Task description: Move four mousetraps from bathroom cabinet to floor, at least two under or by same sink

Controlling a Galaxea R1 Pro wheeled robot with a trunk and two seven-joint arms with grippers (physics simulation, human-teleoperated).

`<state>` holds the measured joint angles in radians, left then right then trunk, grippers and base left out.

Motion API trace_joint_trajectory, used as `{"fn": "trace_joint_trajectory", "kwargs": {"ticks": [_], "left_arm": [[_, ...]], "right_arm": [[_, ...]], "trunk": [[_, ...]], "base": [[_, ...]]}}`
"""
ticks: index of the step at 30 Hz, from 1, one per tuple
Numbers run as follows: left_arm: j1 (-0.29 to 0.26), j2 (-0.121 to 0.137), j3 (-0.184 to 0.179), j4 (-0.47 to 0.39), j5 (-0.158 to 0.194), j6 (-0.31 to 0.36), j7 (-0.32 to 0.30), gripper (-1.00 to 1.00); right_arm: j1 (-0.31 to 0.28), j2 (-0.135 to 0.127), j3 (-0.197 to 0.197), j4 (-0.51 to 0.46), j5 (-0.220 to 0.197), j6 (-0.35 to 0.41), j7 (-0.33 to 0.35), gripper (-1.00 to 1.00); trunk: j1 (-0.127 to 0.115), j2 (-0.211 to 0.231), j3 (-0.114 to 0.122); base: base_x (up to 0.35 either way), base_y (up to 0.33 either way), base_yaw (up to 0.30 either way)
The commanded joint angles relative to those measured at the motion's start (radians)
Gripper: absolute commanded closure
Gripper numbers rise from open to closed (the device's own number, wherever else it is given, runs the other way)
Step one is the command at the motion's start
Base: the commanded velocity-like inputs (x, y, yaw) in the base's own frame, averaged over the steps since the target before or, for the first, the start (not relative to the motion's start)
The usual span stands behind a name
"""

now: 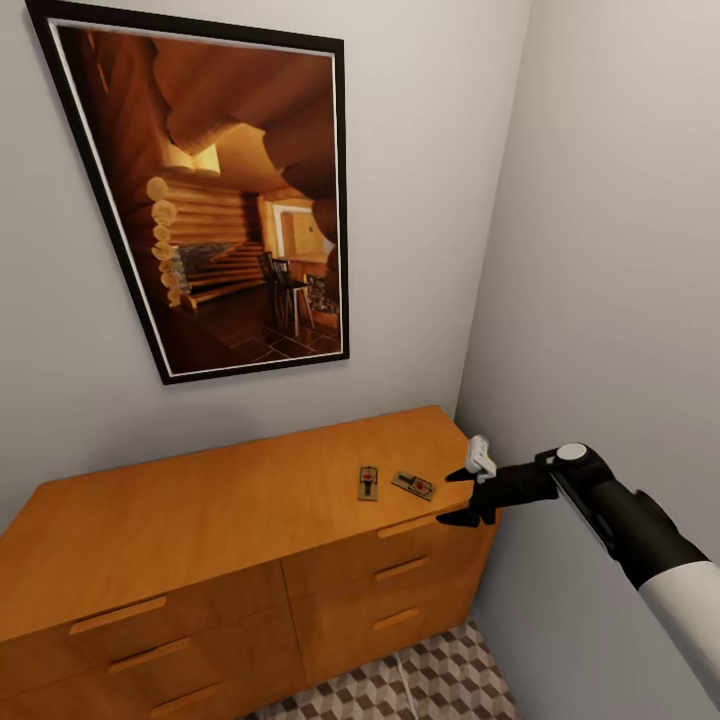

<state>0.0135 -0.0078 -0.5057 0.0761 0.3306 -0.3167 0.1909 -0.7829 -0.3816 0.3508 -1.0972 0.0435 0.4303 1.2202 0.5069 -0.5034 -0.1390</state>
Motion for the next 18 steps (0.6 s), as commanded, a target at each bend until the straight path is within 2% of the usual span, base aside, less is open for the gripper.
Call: {"fn": "trace_joint_trajectory", "kwargs": {"ticks": [1,4,10,18], "left_arm": [[0.003,-0.002,-0.009,0.002,0.007,-0.001,0.002,-1.00],[0.014,-0.006,-0.009,0.002,0.007,0.029,0.002,-1.00],[0.027,-0.014,-0.009,0.002,0.006,0.143,-0.002,-1.00],[0.031,-0.017,-0.008,0.001,0.007,0.186,-0.003,-1.00]], "right_arm": [[-0.001,0.000,-0.007,-0.001,0.002,0.010,0.003,-1.00],[-0.001,0.000,-0.029,-0.001,0.002,0.011,0.003,-1.00],[-0.001,0.000,-0.076,0.004,0.000,0.009,0.007,-1.00],[-0.001,0.006,-0.094,0.009,-0.001,0.005,0.008,-1.00]], "trunk": [[0.001,-0.002,-0.002],[0.001,-0.002,-0.002],[0.001,-0.002,-0.002],[0.001,-0.002,-0.002]], "base": [[0.057,0.000,0.000],[0.086,0.000,0.000],[0.075,0.000,0.000],[0.015,0.000,0.000]]}}
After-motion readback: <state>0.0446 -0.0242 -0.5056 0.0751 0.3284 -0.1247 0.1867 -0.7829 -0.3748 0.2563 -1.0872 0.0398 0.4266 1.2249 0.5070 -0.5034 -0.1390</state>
